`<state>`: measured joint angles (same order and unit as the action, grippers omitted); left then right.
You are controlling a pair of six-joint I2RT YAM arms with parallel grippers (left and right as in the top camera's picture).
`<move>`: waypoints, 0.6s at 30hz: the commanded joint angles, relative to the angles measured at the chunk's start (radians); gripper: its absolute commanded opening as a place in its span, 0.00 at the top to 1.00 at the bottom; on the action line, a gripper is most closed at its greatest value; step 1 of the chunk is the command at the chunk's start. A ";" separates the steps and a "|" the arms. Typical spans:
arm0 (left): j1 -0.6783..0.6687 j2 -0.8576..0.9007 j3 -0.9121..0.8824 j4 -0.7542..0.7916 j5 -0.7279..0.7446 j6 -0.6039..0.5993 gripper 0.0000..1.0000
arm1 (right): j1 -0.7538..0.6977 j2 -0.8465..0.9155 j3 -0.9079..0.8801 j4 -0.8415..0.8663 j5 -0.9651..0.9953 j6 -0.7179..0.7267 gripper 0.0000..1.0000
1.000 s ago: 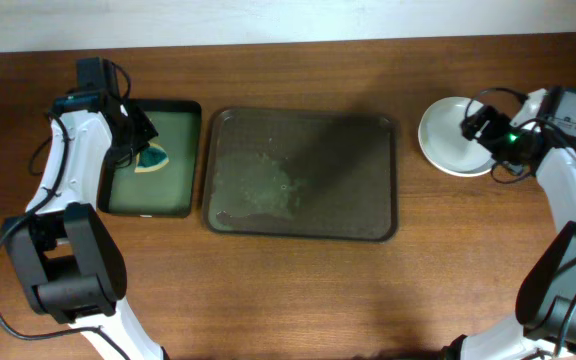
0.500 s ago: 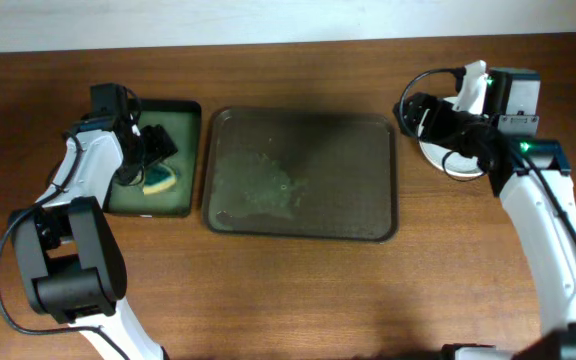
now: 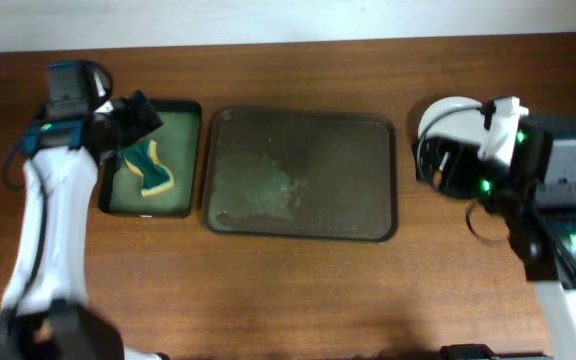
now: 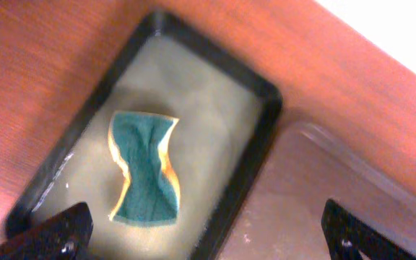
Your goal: Clean dirty plates on tray and stack at the side
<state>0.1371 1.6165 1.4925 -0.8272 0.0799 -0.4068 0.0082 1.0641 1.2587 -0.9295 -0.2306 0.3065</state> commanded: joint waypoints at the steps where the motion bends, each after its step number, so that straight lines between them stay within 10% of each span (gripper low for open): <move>1: 0.002 -0.161 0.016 -0.108 0.003 0.019 0.01 | 0.027 -0.127 -0.012 -0.101 0.016 -0.068 0.03; 18: 0.002 -0.225 0.016 -0.224 0.003 0.019 0.01 | 0.063 -0.383 -0.105 -0.220 0.018 -0.070 0.02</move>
<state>0.1371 1.3876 1.5047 -1.0512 0.0788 -0.4038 0.0616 0.6796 1.1603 -1.1492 -0.2249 0.2493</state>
